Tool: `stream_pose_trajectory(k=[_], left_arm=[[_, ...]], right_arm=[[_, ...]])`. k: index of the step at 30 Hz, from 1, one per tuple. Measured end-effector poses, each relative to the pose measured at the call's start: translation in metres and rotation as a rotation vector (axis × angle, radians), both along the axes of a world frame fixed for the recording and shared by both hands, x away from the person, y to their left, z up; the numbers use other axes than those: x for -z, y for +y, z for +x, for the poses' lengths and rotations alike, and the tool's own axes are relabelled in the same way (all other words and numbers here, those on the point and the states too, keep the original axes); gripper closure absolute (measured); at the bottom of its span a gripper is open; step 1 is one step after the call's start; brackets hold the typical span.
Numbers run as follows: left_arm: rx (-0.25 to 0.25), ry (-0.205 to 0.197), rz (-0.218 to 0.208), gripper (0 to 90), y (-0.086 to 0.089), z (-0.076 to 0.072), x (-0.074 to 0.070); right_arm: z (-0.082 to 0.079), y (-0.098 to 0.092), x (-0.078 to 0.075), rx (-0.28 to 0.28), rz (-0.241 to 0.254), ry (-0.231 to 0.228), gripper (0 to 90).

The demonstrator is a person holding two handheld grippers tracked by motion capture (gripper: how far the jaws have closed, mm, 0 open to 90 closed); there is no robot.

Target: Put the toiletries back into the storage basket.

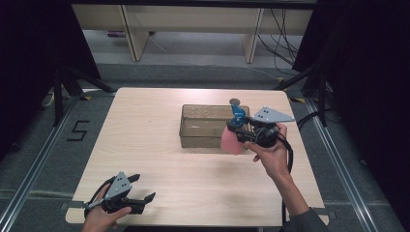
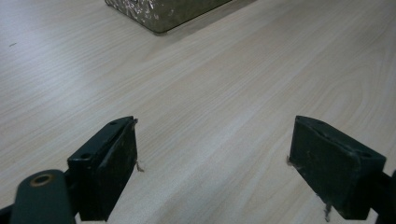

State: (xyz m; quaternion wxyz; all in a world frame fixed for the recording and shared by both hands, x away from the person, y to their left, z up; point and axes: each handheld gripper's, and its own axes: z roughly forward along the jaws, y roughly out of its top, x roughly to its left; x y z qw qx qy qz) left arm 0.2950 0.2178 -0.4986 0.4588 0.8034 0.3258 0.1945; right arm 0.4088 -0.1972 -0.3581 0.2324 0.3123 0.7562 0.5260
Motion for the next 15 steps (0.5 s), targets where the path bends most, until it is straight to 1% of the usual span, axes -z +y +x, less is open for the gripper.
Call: stream_pose_trajectory(k=[1, 2, 3, 4, 5, 6, 7, 8, 9, 10, 11, 12, 13, 14, 15], left_arm=[[0.001, 0.001, 0.002, 14.8, 0.0, 0.0, 0.0], [0.001, 0.002, 0.002, 14.8, 0.0, -0.001, 0.0], [0.001, 0.004, 0.001, 14.8, 0.0, -0.001, 0.0], [-0.005, 0.007, -0.003, 14.8, 0.0, -0.001, 0.0], [-0.005, 0.007, -0.003, 14.8, 0.0, -0.001, 0.0], [-0.006, 0.004, -0.004, 14.8, 0.0, 0.0, 0.0], [-0.005, 0.004, -0.002, 14.8, 0.0, -0.001, 0.0], [-0.005, 0.005, 0.001, 14.8, 0.0, -0.001, 0.0], [-0.008, 0.007, -0.004, 14.8, 0.0, -0.001, 0.0], [-0.005, 0.007, -0.004, 14.8, 0.0, 0.0, 0.0], [-0.005, 0.007, -0.004, 14.8, 0.0, 0.0, 0.0], [-0.005, 0.006, -0.004, 14.8, 0.0, 0.0, 0.0], [-0.005, 0.006, -0.004, 14.8, 0.0, 0.0, 0.0], [-0.006, 0.006, -0.002, 14.8, 0.0, -0.001, 0.0], [-0.006, 0.006, -0.002, 14.8, 0.0, -0.001, 0.0]], right_arm=[[0.001, 0.0, 0.0, -0.002, 0.007, 0.006, 53.6], [0.002, 0.0, -0.002, 0.012, 0.006, 0.001, 53.6], [0.004, -0.001, -0.003, 0.011, 0.002, 0.009, 53.6], [0.005, -0.001, -0.004, 0.017, -0.005, 0.002, 53.6], [0.007, -0.001, -0.004, 0.021, 0.003, 0.001, 53.6], [0.008, -0.001, -0.005, 0.025, 0.001, 0.012, 53.6], [0.01, -0.001, -0.005, 0.031, 0.003, 0.002, 53.6], [0.012, -0.002, -0.005, 0.025, 0.0, 0.008, 53.6], [0.014, -0.002, -0.005, 0.024, 0.003, 0.001, 53.6], [0.016, -0.003, -0.005, 0.031, -0.001, 0.004, 53.6], [0.017, -0.003, -0.005, 0.039, 0.008, 0.007, 53.6], [0.019, -0.004, -0.005, 0.039, -0.005, 0.0, 53.6], [0.02, -0.004, -0.005, 0.038, 0.005, 0.012, 53.6], [0.022, -0.004, -0.004, 0.043, 0.003, -0.002, 53.6], [0.022, -0.004, -0.004, 0.043, 0.003, -0.002, 53.6]])
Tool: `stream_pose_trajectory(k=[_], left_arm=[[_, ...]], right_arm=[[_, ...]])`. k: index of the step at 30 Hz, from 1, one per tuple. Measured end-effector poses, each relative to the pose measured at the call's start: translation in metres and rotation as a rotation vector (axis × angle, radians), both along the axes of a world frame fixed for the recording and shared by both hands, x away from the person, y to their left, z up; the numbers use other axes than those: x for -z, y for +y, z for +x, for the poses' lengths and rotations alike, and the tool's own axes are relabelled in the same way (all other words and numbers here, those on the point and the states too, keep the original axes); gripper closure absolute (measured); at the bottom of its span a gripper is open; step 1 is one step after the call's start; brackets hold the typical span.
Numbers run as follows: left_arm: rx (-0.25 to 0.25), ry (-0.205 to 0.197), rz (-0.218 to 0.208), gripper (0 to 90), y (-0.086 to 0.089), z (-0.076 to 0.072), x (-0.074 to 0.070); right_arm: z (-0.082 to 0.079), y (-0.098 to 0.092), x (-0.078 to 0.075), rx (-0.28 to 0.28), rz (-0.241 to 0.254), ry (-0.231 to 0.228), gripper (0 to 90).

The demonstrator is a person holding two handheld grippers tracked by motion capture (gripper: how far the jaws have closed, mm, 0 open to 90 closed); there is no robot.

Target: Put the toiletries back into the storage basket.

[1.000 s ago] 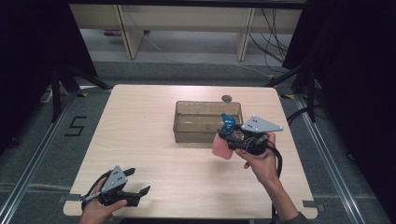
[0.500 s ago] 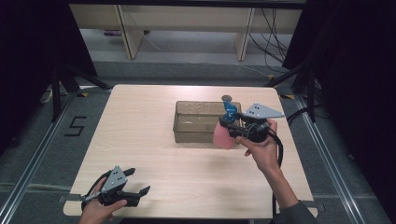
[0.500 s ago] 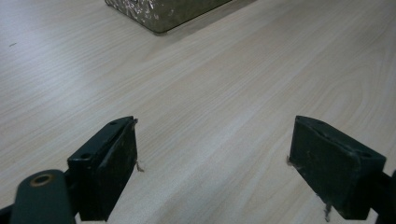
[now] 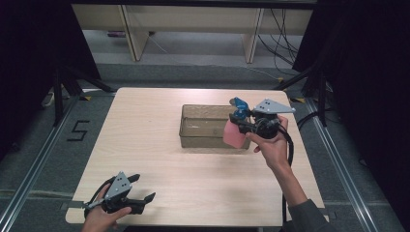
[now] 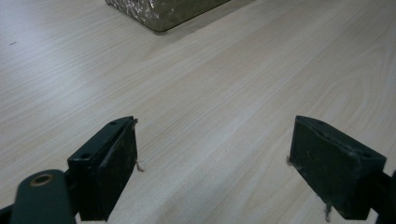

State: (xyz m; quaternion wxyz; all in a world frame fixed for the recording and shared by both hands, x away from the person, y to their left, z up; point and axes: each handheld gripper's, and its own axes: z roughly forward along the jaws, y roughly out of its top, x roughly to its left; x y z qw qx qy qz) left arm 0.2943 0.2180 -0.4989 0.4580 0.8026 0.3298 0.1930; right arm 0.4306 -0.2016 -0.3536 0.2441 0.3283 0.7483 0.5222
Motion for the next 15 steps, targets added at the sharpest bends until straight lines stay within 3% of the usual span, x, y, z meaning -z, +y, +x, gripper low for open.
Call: stream_pose_trajectory(k=[4, 10, 15], left_arm=[[0.0, 0.001, 0.0, 14.8, 0.0, 0.0, 0.0], [0.004, 0.002, 0.002, 14.8, 0.0, 0.0, 0.0], [0.005, 0.002, 0.002, 14.8, 0.0, 0.0, -0.001]], right_arm=[[0.004, -0.001, 0.0, 0.018, 0.012, 0.016, 53.6], [0.013, -0.002, -0.002, 0.026, -0.004, -0.009, 53.6], [0.021, -0.001, -0.003, 0.025, 0.016, 0.004, 53.6]])
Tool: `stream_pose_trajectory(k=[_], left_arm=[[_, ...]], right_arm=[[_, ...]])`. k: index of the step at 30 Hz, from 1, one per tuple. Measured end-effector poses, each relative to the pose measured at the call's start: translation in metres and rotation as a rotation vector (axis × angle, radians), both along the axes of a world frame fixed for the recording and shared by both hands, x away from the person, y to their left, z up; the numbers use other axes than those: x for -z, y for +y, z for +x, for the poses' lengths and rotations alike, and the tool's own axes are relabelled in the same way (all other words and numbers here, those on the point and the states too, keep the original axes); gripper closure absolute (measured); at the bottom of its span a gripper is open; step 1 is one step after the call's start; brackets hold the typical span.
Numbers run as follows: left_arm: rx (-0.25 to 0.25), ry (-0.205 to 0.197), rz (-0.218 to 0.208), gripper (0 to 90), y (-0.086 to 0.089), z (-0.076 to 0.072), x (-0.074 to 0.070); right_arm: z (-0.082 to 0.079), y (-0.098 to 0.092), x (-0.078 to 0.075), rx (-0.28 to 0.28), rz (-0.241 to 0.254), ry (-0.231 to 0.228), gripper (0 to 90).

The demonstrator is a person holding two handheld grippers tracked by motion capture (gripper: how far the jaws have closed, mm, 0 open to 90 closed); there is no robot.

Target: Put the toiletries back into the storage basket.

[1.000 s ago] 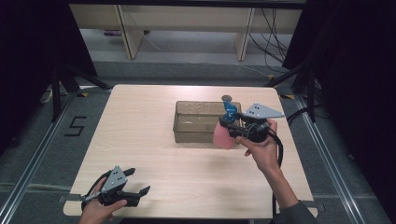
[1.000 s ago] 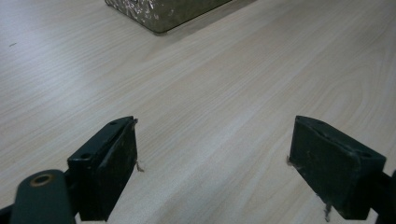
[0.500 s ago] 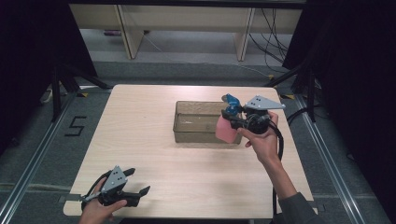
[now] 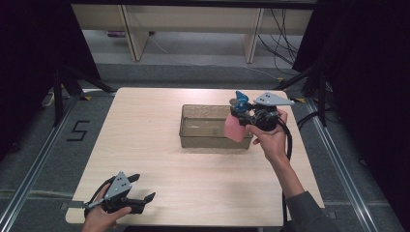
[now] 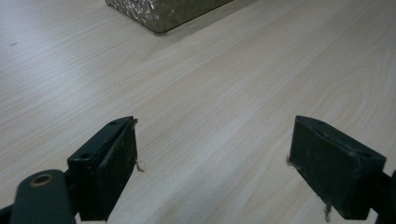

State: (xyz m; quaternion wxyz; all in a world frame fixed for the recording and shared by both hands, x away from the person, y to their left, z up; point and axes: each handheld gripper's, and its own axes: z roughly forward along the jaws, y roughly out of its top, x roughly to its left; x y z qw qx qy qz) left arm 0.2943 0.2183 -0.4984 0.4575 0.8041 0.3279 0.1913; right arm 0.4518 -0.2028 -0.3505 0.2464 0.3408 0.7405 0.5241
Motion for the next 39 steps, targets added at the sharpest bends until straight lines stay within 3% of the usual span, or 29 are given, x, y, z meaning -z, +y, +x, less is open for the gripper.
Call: stream_pose_trajectory(k=[1, 2, 3, 6, 16, 28, 39], left_arm=[[-0.004, -0.003, 0.0, 14.8, 0.0, 0.0, 0.0], [-0.004, -0.003, 0.0, 14.8, 0.0, 0.0, 0.0], [-0.001, 0.001, -0.001, 14.8, 0.0, 0.0, 0.0], [-0.001, -0.001, -0.002, 14.8, 0.0, 0.0, 0.0], [0.0, -0.001, -0.003, 14.8, 0.0, 0.001, 0.0], [-0.001, 0.003, -0.005, 14.8, 0.0, 0.0, 0.0], [-0.006, -0.004, -0.004, 14.8, 0.0, 0.0, 0.0]], right_arm=[[0.0, 0.0, 0.0, 0.01, 0.002, 0.014, 53.6], [0.003, -0.001, -0.001, 0.014, -0.014, -0.01, 53.6], [0.003, 0.001, 0.0, 0.015, 0.003, 0.005, 53.6], [0.006, 0.001, 0.0, 0.018, -0.018, -0.005, 53.6], [0.023, 0.001, 0.004, 0.056, -0.022, 0.023, 53.6], [0.043, -0.001, 0.016, 0.092, -0.027, 0.038, 53.6], [0.049, -0.001, 0.025, 0.114, -0.036, 0.072, 53.6]])
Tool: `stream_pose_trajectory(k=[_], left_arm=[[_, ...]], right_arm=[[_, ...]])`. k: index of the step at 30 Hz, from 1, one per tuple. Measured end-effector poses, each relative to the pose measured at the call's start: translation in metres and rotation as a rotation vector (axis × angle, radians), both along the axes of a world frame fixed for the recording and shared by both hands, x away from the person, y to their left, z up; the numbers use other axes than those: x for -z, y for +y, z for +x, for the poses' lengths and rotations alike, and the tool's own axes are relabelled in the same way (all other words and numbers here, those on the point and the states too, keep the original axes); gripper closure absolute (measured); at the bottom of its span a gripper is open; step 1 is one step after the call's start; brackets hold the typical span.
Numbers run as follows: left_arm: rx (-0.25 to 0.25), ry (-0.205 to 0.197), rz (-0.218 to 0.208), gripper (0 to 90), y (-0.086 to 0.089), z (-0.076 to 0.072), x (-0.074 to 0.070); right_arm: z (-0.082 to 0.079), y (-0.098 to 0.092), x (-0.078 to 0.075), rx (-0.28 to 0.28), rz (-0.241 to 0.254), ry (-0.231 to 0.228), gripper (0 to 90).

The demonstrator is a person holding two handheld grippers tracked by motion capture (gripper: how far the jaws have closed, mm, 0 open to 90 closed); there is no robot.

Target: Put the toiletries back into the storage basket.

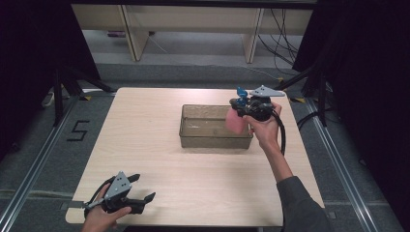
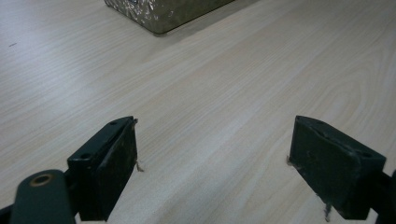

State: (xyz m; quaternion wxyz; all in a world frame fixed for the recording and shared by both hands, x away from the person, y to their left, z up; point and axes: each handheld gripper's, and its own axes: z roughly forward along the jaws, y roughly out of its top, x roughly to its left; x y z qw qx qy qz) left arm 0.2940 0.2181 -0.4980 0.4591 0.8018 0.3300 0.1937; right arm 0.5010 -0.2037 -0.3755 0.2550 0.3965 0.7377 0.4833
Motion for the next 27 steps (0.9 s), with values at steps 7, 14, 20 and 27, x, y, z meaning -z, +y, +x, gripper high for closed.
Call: stream_pose_trajectory(k=[7, 14, 20, 27], left_arm=[[0.005, -0.003, 0.008, 14.8, 0.0, 0.001, 0.0], [0.002, 0.002, -0.002, 14.8, 0.0, 0.0, 0.001], [0.003, 0.001, -0.002, 14.8, 0.0, 0.0, 0.0], [0.002, 0.0, -0.004, 14.8, 0.0, 0.0, 0.0]], right_arm=[[0.002, -0.001, 0.007, -0.001, 0.002, 0.007, 53.6], [0.004, -0.002, 0.015, 0.011, 0.007, 0.012, 53.6], [0.006, -0.006, 0.02, 0.006, -0.014, 0.013, 53.6], [0.004, -0.005, 0.026, 0.012, -0.005, 0.021, 53.6]])
